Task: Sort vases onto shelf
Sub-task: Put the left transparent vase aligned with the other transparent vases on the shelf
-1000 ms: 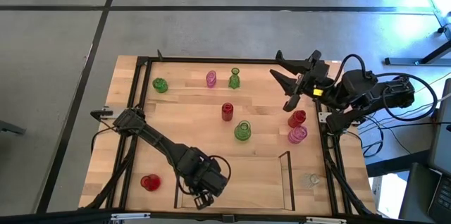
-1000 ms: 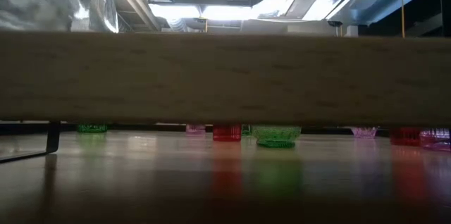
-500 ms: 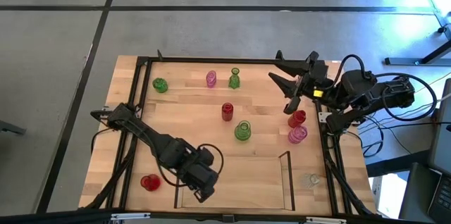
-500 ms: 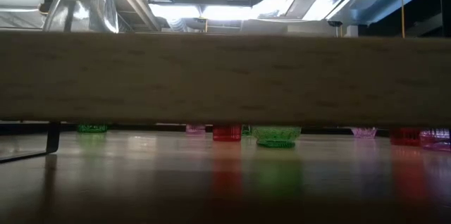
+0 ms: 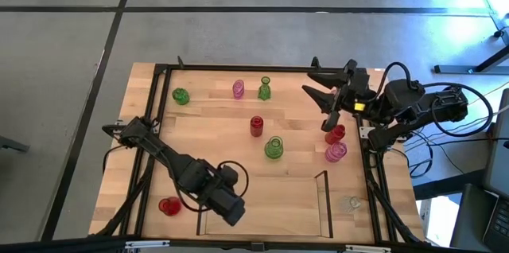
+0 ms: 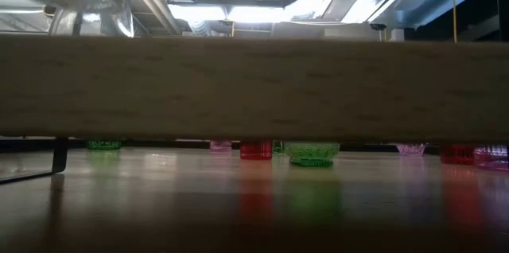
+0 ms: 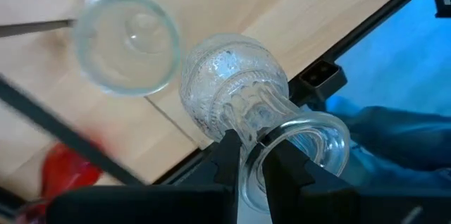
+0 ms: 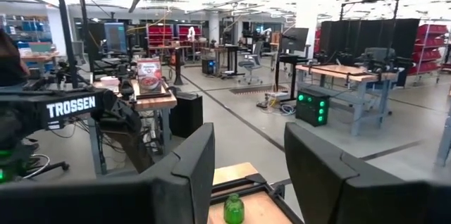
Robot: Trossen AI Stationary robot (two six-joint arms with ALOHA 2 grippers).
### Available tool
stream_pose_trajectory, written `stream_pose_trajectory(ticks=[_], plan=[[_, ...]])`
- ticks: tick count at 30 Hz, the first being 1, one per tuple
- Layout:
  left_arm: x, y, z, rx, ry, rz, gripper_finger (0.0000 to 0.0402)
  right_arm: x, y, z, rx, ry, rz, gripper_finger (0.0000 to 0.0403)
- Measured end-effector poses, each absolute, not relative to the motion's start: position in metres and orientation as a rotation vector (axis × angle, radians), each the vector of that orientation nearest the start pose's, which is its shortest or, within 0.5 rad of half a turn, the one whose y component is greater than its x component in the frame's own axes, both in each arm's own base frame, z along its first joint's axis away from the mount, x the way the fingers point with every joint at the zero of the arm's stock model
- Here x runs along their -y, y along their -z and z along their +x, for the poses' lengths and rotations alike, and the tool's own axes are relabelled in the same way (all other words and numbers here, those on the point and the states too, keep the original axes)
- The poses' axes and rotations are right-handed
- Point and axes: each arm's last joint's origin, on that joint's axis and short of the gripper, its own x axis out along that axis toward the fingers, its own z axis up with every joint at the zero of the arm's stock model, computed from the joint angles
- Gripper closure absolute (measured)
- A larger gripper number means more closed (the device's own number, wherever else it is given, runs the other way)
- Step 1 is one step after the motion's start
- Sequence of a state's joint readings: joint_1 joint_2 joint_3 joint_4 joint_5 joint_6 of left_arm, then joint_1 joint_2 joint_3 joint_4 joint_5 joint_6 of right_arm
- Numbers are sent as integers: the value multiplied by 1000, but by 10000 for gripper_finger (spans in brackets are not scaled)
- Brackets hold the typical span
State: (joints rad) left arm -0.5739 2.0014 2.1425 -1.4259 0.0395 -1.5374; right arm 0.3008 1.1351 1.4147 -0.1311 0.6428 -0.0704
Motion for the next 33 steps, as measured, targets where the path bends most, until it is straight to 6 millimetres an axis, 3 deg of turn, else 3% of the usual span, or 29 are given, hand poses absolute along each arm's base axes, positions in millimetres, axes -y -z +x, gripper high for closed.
stream_pose_trajectory(ticks=[9,22,33], plan=[[226,-331,325,-1313,-579,-1001,371,-49,-481,213,119,310,13,251],[215,-329,322,-1299,-713,-973,371,-51,-482,214,129,237,12,251],[219,-327,325,-1310,-645,-1000,371,-52,-482,214,130,216,10,251]])
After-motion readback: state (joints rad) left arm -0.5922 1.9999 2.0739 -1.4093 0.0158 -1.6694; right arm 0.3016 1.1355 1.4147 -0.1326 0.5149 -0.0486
